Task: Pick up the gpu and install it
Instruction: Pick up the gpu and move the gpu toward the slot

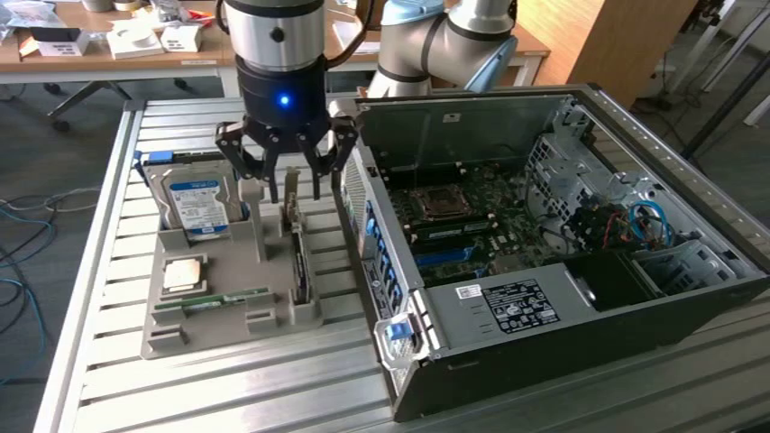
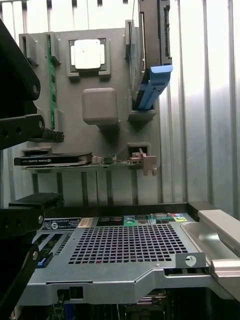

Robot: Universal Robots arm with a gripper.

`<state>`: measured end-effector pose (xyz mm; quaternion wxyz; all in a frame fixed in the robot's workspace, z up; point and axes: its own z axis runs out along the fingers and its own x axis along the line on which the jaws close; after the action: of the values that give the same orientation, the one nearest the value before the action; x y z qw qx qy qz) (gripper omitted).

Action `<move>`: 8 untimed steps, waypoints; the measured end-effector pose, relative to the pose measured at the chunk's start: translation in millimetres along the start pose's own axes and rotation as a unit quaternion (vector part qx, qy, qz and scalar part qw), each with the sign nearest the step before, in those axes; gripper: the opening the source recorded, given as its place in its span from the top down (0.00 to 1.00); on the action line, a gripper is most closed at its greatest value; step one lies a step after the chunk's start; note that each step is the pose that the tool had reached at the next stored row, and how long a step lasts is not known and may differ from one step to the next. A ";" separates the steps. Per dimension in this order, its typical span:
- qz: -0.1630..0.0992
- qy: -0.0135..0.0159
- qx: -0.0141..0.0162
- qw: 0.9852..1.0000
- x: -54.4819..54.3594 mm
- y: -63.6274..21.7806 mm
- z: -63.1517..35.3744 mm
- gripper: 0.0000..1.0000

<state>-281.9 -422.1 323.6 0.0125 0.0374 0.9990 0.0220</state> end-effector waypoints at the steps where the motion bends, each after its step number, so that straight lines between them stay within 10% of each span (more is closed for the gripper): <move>1: 0.000 0.000 0.000 1.000 0.0 -0.1 1.0 0.47; 8: 0.000 0.000 0.000 1.000 0.2 -0.4 7.9 0.47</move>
<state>-281.9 -422.1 315.8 0.0125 0.0374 0.9990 0.0220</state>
